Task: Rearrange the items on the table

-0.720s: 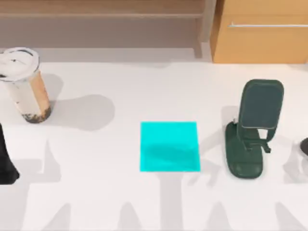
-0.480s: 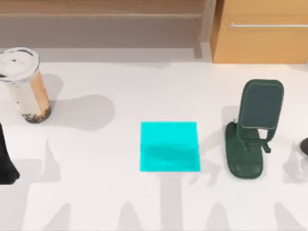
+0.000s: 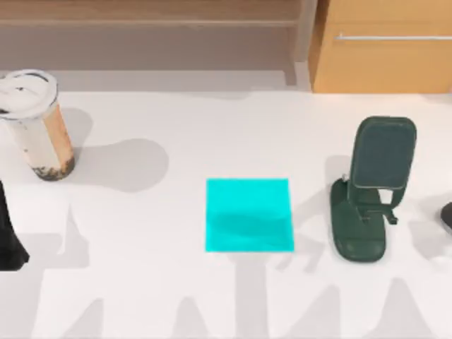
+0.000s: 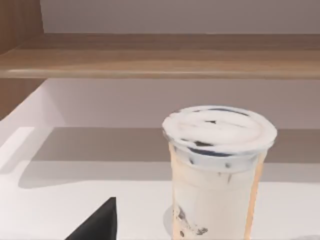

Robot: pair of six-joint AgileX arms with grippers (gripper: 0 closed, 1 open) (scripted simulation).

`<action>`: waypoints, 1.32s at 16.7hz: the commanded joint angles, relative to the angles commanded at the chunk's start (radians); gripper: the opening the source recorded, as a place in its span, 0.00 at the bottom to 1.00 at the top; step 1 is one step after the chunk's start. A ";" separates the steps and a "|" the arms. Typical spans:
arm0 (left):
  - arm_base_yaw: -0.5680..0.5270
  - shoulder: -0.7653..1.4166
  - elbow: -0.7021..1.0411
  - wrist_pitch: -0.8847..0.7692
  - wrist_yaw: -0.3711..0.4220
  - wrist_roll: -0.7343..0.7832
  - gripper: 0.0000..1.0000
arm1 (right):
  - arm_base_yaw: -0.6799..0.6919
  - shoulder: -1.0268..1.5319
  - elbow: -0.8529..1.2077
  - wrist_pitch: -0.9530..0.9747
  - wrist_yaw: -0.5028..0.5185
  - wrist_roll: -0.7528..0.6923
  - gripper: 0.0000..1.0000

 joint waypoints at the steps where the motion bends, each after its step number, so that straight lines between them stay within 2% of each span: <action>1: 0.000 0.000 0.000 0.000 0.000 0.000 1.00 | 0.000 0.096 0.070 -0.059 0.000 -0.042 1.00; 8: 0.000 0.000 0.000 0.000 0.000 0.000 1.00 | -0.004 0.782 0.559 -0.467 -0.001 -0.331 1.00; 12: 0.000 0.000 0.000 0.000 0.000 0.000 1.00 | -0.005 1.080 0.766 -0.641 -0.001 -0.454 1.00; 16: 0.000 0.000 0.000 0.000 0.000 0.000 1.00 | -0.005 1.225 0.873 -0.730 -0.001 -0.518 1.00; 22: 0.000 0.000 0.000 0.000 0.000 0.000 1.00 | -0.004 1.232 0.874 -0.730 -0.001 -0.521 1.00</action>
